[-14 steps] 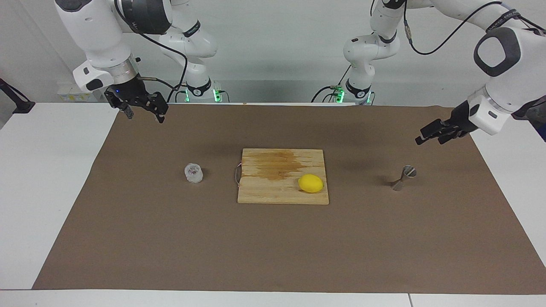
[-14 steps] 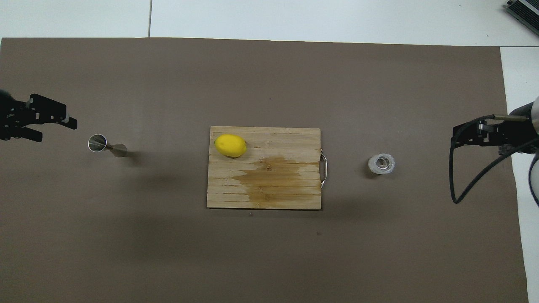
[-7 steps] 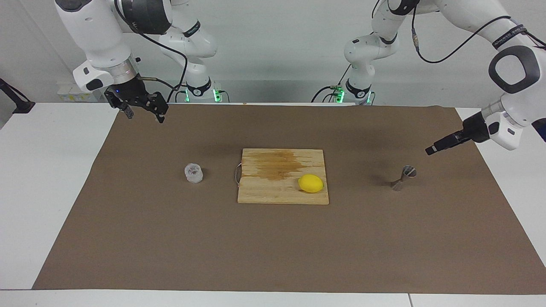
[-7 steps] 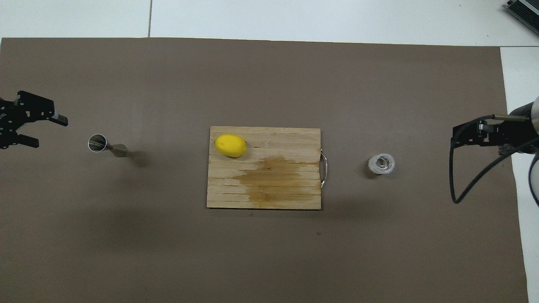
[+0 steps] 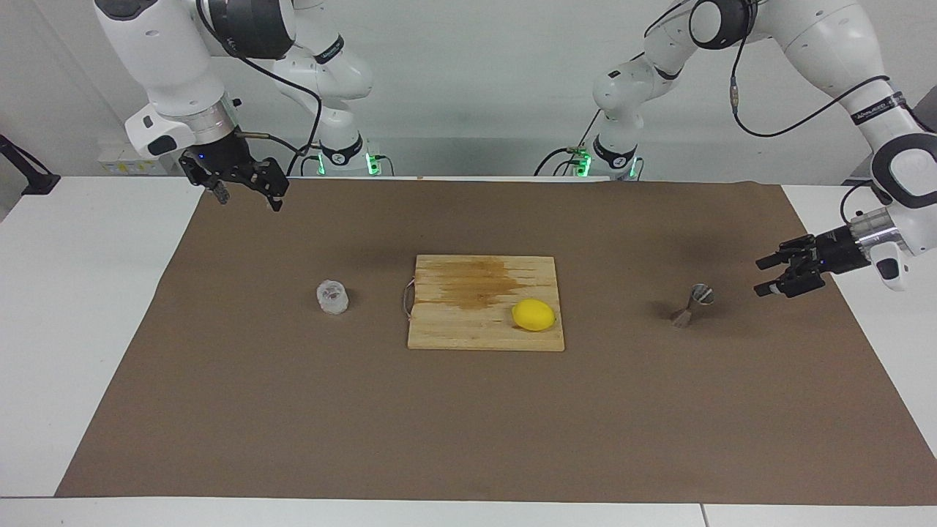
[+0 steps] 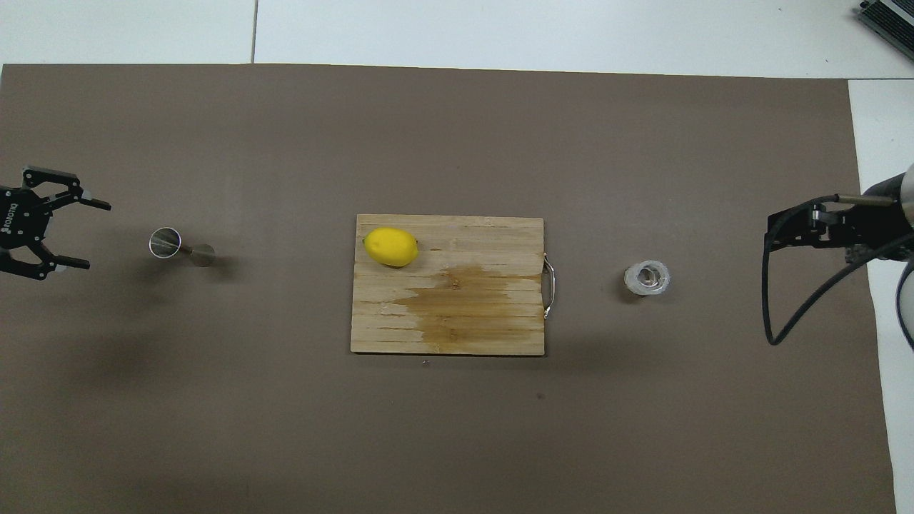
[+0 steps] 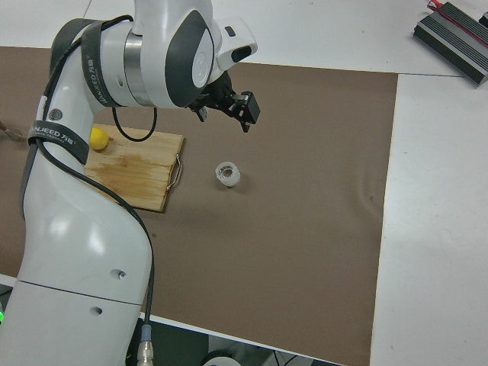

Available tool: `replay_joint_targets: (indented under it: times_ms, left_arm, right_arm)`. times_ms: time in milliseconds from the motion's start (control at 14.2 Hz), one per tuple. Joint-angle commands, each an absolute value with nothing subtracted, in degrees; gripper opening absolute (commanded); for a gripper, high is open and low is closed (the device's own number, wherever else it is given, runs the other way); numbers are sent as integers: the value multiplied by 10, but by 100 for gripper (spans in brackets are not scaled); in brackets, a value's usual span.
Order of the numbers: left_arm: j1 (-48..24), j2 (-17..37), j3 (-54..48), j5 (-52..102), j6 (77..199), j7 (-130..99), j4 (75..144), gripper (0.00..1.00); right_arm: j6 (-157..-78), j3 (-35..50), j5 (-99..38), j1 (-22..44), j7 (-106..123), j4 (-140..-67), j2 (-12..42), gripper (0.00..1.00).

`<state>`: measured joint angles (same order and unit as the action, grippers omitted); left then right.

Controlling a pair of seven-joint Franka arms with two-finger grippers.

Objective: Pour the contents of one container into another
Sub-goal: 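Move the open left gripper toward the small metal cup, then position the left gripper fingers around the small metal cup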

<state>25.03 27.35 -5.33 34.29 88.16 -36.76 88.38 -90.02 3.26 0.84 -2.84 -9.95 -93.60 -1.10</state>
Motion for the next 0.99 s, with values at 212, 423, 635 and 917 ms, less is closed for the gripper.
replay_joint_targets:
  times_ms: [212, 423, 635, 917]
  left_arm:
    - [252, 340, -62, 407, 895, -454, 883, 100]
    - [256, 352, -62, 441, 897, -468, 898, 100]
    - [255, 356, -62, 462, 895, -468, 911, 100]
    - [256, 362, -64, 497, 891, -465, 926, 100]
  right_arm:
    - [-902, 34, -3, -34, -91, -950, -25, 100]
    - [-902, 34, -3, -34, -91, -950, -25, 100]
    - [-902, 34, -3, -34, -91, -950, -25, 100]
    - [-902, 34, -3, -34, -91, -950, -25, 100]
